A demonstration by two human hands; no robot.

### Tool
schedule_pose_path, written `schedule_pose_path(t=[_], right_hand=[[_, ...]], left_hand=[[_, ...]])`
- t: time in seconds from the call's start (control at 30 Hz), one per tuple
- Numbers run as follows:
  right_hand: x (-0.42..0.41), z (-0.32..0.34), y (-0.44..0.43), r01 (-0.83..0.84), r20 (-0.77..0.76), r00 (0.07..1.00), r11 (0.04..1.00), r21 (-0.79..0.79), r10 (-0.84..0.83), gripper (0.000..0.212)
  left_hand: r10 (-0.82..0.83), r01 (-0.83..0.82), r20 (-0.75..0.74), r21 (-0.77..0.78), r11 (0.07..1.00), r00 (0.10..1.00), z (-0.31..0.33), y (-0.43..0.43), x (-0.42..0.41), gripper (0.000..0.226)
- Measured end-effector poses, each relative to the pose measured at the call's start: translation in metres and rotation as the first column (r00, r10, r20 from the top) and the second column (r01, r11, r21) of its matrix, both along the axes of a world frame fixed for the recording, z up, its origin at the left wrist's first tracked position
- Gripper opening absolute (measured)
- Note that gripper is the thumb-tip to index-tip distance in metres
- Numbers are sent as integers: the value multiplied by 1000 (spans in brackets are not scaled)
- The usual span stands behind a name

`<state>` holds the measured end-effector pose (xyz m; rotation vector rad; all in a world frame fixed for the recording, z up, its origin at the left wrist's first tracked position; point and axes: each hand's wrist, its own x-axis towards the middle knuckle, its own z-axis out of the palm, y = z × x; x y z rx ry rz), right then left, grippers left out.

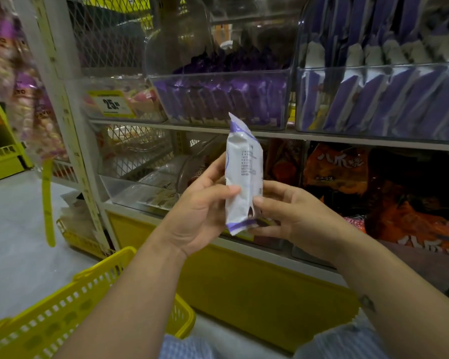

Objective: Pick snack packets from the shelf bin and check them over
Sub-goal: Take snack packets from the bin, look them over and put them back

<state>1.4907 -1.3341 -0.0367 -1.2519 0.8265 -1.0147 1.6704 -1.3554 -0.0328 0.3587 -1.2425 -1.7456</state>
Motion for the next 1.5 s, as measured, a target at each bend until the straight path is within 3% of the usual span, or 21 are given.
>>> schedule_pose_path(t=[0.1,0.23,0.37,0.47,0.6,0.67,0.8,0.93,1.0,1.1,1.2,1.3,1.4,1.47,1.5], right_hand=[[-6,0,-3,77,-48,996,997,-9,-78,54],[-7,-2,-3,190,-291,930,971,-142,-225,43],[-10,2,-2,200,-430,846,935,-293,-315,37],[-10,7,2,207,-460,791,885,-417,-402,35],[-5,12,9,179,-485,667,754,-632,-565,39],[0,13,11,125,-498,608,694,-710,-618,47],[-1,13,12,165,-396,712,687,-708,-579,46],[-13,15,9,259,-243,855,783,-565,-458,51],[-18,16,8,285,-137,902,802,-525,-411,41],[-19,17,8,310,-43,919,783,-540,-393,10],[-17,17,9,303,-48,919,779,-550,-391,3],[-17,16,10,280,-60,929,799,-532,-365,2],[-15,15,9,302,-18,935,824,-479,-353,7],[-14,14,7,345,21,927,828,-442,-375,8],[-13,14,7,366,26,918,822,-435,-395,7]], left_hand=[[-9,9,13,7,1000,1000,-1,-1,3,68],[16,-8,101,-85,996,995,1,0,9,58],[212,-192,104,-180,965,972,7,-4,16,43],[450,-355,201,-378,855,870,9,-5,24,41],[586,-336,327,-575,746,741,7,-4,27,53],[583,-310,339,-598,739,738,6,-5,26,50],[563,-346,308,-540,767,767,5,-8,33,29],[535,-394,259,-441,807,804,4,-11,43,28],[490,-399,196,-368,840,850,5,-13,46,31],[421,-379,101,-287,880,901,5,-15,49,42],[391,-361,66,-267,893,918,4,-18,49,44],[392,-373,44,-229,899,919,3,-17,46,32],[500,-469,96,-232,852,861,1,-16,36,31],[657,-574,199,-350,740,727,0,-13,27,43],[752,-614,231,-457,644,617,0,-10,22,47]])
